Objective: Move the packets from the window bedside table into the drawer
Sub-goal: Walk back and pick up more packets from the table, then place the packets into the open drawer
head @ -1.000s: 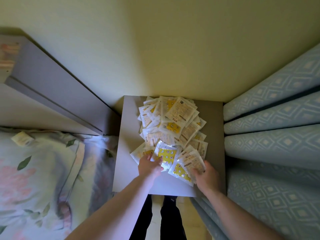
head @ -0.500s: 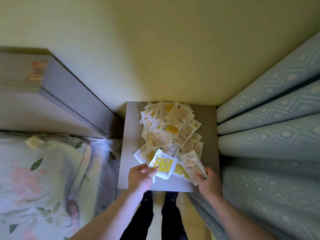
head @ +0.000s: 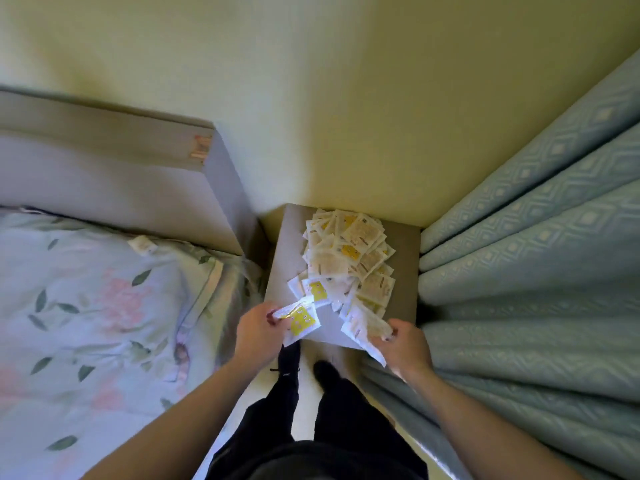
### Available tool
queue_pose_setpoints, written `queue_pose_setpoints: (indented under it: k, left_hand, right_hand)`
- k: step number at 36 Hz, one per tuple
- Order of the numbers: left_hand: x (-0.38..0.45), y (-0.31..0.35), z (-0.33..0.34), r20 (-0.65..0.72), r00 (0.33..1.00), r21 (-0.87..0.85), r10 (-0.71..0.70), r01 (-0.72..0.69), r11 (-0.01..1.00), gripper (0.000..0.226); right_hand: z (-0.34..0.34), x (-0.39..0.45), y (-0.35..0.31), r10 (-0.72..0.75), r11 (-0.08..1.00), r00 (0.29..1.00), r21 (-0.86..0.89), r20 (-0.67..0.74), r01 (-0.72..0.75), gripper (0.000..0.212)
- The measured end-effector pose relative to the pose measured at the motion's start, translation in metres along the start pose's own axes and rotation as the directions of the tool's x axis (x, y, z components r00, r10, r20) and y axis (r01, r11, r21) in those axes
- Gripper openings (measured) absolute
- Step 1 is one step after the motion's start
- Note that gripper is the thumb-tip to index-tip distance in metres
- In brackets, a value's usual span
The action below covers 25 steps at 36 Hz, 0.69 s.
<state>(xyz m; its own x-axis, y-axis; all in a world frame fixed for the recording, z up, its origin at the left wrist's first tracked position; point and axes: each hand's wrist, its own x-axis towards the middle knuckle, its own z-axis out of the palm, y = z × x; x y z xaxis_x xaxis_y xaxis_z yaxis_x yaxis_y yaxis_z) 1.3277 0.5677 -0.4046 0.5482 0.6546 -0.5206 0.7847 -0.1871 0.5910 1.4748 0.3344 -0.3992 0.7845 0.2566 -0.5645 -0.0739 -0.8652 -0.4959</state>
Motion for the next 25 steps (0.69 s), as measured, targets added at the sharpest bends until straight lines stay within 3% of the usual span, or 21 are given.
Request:
queue_pose_setpoints:
  k: [2,6,9,11,16,22,25]
  left_hand:
    - [-0.019,-0.007,-0.008,-0.015,1.0,-0.031,-0.01,0.009,0.999,0.007]
    - [-0.066,-0.017,-0.019,-0.134,0.989,-0.085,-0.062,0.051,0.995,0.012]
    - [-0.102,-0.032,-0.019,-0.219,0.962,-0.117,-0.16,0.137,0.984,0.019]
    - [-0.127,-0.045,-0.019,-0.27,0.939,-0.16,-0.213,0.174,0.972,0.021]
    - [-0.197,-0.085,-0.023,-0.393,0.862,-0.249,-0.321,0.236,0.939,0.016]
    - [-0.288,-0.14,-0.028,-0.474,0.739,-0.376,-0.478,0.321,0.869,0.018]
    - [-0.34,-0.172,-0.026,-0.478,0.656,-0.474,-0.584,0.367,0.801,0.02]
  right_hand:
    - [0.0,-0.002,-0.008,-0.054,0.996,0.997,-0.064,0.05,0.057,0.025]
    - [0.006,-0.005,-0.026,-0.196,0.95,0.964,-0.21,0.181,0.232,0.029]
    - [0.013,-0.012,-0.044,-0.286,0.866,0.908,-0.323,0.306,0.382,0.041]
    - [0.021,-0.018,-0.055,-0.336,0.789,0.858,-0.382,0.389,0.482,0.037]
    - [0.047,-0.049,-0.083,-0.457,0.565,0.649,-0.365,0.608,0.74,0.019]
    - [0.101,-0.119,-0.113,-0.5,0.219,0.405,-0.341,0.765,0.914,0.025]
    - [0.137,-0.17,-0.119,-0.502,0.096,0.287,-0.277,0.816,0.956,0.03]
